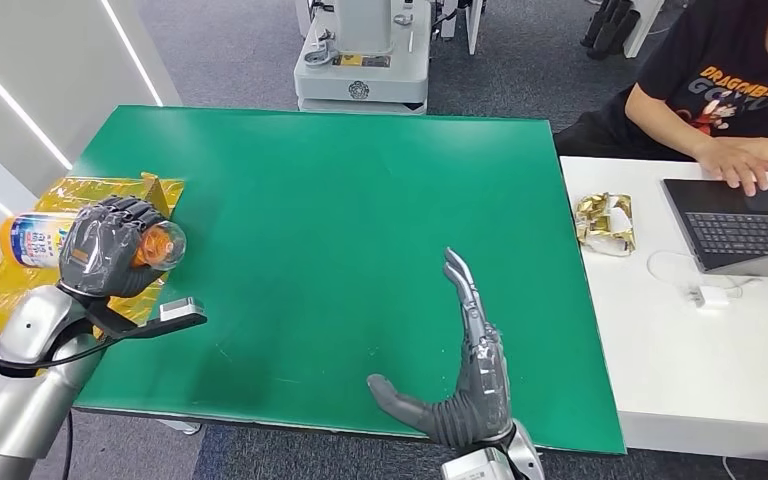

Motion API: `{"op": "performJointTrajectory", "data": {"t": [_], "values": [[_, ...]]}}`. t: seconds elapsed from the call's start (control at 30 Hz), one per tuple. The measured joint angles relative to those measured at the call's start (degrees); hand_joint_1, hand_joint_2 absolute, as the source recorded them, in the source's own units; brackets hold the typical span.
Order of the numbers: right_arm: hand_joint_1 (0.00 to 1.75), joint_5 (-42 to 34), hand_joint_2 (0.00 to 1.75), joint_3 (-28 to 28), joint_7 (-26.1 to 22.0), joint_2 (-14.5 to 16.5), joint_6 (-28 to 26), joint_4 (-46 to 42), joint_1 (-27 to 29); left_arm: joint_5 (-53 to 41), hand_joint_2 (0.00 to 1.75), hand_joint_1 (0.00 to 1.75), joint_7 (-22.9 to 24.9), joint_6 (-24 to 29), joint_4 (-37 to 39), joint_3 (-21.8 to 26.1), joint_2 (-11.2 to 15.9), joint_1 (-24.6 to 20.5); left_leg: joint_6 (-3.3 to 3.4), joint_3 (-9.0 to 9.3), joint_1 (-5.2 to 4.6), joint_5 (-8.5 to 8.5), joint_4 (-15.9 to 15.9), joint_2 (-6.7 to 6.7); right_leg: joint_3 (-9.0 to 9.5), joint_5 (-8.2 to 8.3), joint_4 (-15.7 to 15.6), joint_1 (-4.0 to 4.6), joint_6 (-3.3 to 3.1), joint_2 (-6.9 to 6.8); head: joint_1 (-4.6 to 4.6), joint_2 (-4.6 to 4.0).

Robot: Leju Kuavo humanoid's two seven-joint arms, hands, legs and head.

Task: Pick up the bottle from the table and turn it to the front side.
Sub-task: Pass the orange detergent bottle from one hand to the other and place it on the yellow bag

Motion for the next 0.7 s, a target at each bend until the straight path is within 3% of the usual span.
{"op": "performJointTrajectory", "data": {"t": [0.3, 0.53, 0.7], "values": [[0.00, -0.2, 1.75, 0.0, -0.3, 0.0, 0.0, 0.1, 0.0, -7.4, 1.75, 1.75, 0.1, -6.5, 5.2, -2.3, 2.8, -3.3, 0.00, 0.00, -0.03, 0.00, 0.0, -0.04, -0.04, 0.01, 0.0, 0.00, 0.00, -0.04, 0.02, 0.00], [0.00, 0.3, 1.75, -0.1, -0.2, 0.0, -0.9, -0.2, 0.4, -11.0, 1.75, 1.75, -4.3, -15.2, 22.9, -13.9, 3.5, -18.5, -0.09, 0.01, -0.01, 0.09, 0.0, 0.00, -0.02, 0.14, 0.0, -0.01, -0.15, -0.03, 0.01, 0.00], [0.00, 0.2, 1.75, 0.0, 0.1, -0.1, -0.9, -0.4, 0.4, -11.1, 1.75, 1.75, -4.5, -17.1, 31.9, -21.3, 3.6, -25.3, -0.10, 0.02, -0.01, 0.08, 0.0, 0.14, -0.07, 0.18, 0.0, -0.01, -0.18, 0.12, 0.01, 0.00]]}}
